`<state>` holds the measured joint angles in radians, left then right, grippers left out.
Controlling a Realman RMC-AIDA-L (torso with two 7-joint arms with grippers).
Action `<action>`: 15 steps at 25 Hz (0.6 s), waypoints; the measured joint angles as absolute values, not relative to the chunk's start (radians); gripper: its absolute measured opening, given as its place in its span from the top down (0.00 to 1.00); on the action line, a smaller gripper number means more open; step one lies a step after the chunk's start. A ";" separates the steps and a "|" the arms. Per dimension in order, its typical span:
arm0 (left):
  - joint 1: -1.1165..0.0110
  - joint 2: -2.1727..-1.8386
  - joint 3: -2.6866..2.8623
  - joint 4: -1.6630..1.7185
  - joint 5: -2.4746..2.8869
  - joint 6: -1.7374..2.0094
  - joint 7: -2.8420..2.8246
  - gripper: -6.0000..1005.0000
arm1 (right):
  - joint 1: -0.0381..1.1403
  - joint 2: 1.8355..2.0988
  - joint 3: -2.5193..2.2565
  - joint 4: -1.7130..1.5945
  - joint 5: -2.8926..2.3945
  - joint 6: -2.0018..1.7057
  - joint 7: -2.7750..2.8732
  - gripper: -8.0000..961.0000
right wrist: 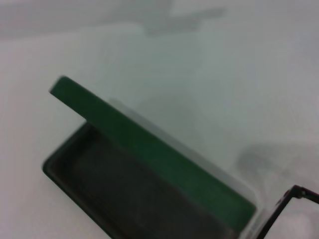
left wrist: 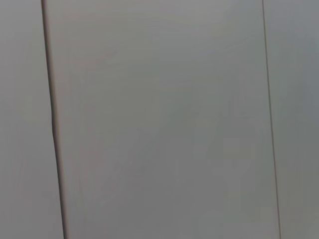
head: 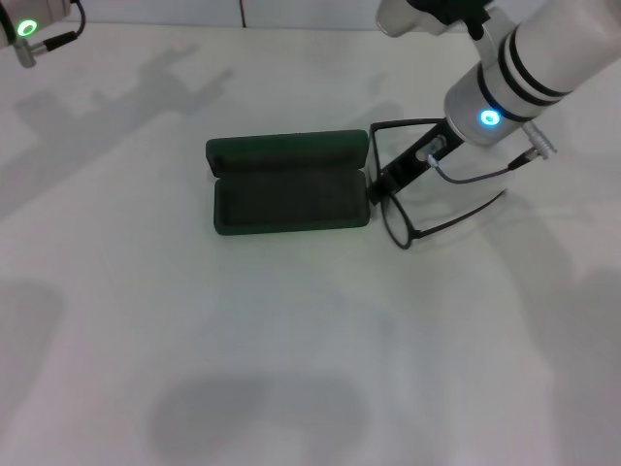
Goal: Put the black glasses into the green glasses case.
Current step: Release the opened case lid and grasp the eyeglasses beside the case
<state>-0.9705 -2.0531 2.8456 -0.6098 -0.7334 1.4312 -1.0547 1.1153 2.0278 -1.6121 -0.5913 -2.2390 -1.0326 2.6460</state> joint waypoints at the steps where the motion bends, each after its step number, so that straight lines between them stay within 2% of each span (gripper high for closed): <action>1: -0.971 -2.053 2.846 -0.610 -0.733 1.430 -1.054 0.28 | 1.115 2.028 -1.612 -0.591 -2.252 -1.035 2.646 0.49; 9: -0.969 -2.054 2.846 -0.609 -0.732 1.406 -1.052 0.28 | 1.092 2.013 -1.600 -0.627 -2.321 -1.065 2.651 0.51; 15: -0.988 -2.066 2.846 -0.608 -0.733 1.391 -1.052 0.28 | 1.025 2.020 -1.565 -0.722 -2.400 -1.072 2.654 0.51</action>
